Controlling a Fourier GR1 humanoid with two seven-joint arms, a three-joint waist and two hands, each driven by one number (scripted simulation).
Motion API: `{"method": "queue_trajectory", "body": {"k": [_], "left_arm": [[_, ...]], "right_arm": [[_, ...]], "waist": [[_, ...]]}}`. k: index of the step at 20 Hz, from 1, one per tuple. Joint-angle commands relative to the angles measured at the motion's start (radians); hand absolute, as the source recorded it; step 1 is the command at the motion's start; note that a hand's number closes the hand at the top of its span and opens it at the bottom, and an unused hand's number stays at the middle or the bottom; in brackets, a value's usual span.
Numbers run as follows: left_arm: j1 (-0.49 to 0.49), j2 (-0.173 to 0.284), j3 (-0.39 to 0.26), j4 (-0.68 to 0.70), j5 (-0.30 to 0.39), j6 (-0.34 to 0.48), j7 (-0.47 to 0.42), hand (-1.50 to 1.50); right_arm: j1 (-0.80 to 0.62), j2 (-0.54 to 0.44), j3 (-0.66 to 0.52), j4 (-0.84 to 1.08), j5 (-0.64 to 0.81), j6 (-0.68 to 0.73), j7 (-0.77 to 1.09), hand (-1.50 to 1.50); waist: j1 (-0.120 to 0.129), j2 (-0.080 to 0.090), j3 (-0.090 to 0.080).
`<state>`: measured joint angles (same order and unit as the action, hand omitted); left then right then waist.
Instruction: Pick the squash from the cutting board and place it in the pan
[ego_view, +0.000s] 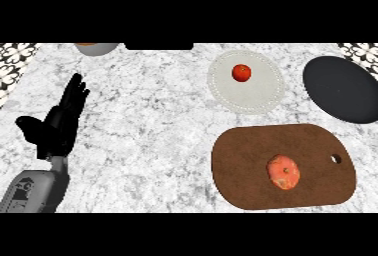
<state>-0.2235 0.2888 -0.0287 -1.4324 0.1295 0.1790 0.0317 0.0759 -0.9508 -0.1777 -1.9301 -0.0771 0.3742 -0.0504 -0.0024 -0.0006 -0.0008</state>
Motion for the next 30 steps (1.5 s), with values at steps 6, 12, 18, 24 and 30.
{"method": "queue_trajectory", "body": {"k": [6, 12, 18, 24, 30], "left_arm": [[-0.039, -0.017, 0.031, -0.008, -0.019, -0.012, 0.041, 0.0], [0.065, -0.003, 0.018, -0.203, -0.036, -0.012, 0.147, 0.0], [-0.004, -0.041, 0.05, -0.011, -0.046, -0.051, 0.017, 0.0], [-0.019, -0.055, 0.069, -0.011, -0.066, -0.06, 0.034, 0.0], [0.013, -0.04, 0.089, -0.067, -0.066, -0.085, 0.057, 0.0]], "right_arm": [[-0.093, 0.128, 0.129, -0.163, 0.031, 0.078, 0.239, -1.5], [0.012, 0.205, 0.139, -0.148, 0.165, 0.103, 0.229, -1.5], [-0.071, 0.302, 0.216, -0.05, 0.345, 0.075, 0.279, -1.5], [-0.06, 0.317, 0.161, 0.033, 0.377, 0.176, 0.173, -1.5], [-0.057, 0.407, 0.286, 0.067, 0.52, 0.165, 0.153, -1.5]], "waist": [[0.003, 0.001, 0.0], [0.004, -0.002, 0.001], [0.003, 0.001, 0.001], [0.0, 0.001, 0.001], [0.004, 0.0, 0.001]]}}
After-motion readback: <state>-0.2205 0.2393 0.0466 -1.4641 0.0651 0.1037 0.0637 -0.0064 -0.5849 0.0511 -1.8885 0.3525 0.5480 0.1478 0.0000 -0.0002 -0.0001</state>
